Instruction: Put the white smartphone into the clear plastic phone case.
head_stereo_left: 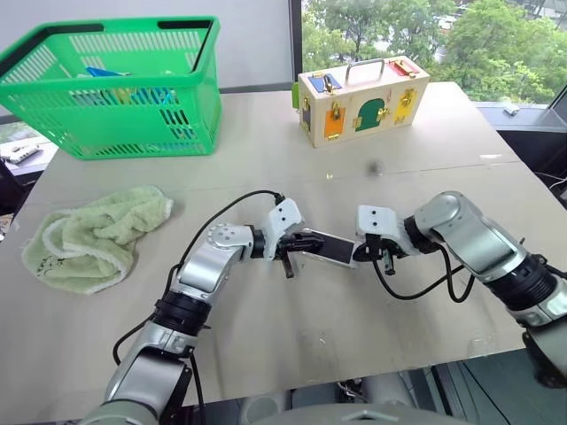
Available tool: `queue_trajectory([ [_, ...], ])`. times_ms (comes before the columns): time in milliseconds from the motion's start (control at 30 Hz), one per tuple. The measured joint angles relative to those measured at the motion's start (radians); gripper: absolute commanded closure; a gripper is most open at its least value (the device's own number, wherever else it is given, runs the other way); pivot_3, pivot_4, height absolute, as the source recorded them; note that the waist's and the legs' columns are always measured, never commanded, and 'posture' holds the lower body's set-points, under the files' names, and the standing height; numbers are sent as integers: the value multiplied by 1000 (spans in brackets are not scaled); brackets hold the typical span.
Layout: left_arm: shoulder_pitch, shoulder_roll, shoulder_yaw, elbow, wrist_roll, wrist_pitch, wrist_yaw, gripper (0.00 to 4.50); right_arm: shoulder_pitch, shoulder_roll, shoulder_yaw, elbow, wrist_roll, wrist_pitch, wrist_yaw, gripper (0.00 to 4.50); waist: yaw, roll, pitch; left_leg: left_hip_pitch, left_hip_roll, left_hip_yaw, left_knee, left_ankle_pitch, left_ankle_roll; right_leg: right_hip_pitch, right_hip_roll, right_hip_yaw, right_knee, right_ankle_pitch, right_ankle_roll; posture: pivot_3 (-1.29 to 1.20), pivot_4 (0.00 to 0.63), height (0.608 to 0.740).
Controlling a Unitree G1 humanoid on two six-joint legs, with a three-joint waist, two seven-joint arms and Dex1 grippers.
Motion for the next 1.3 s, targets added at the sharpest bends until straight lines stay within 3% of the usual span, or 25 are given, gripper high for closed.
queue_trajectory([
  [800, 15, 0, -3, -12, 0, 13, -1, 4412, 10, 61, -16, 58, 9, -4, 57, 4500, -2, 0, -3, 3, 3, 1, -3, -3, -4, 1, 4, 1, 0, -2, -1, 0, 150, 740],
  [1033, 46, -19, 40, -26, -34, 11, 20, 4412, 184, 212, -223, 78, 106, -134, -114, 4500, -1, 6, 6, -1, 3, 1, -3, -2, -4, -3, 5, 1, 0, -2, 0, 0, 150, 740],
  [1133, 78, -46, 93, -45, -75, 18, 51, 4412, 258, 237, -313, 59, 156, -174, -175, 4500, 0, 10, 14, -12, 2, 1, 0, -2, -4, -11, 5, 1, 2, 1, 4, 0, 150, 740],
  [1167, 86, -60, 115, -49, -99, 21, 66, 4468, 274, 245, -352, 53, 177, -175, -197, 4208, 0, 10, 18, -13, 1, 1, 1, -2, -4, -11, 6, 1, 2, 1, 4, 0, 150, 740],
  [1300, 98, -114, 222, -105, -224, 67, 104, 3222, 295, 259, -490, -31, 245, -171, -287, 2680, 0, 8, 29, -18, 0, 1, 2, -2, -4, -15, 5, 2, 2, 1, 4, 0, 150, 740],
])
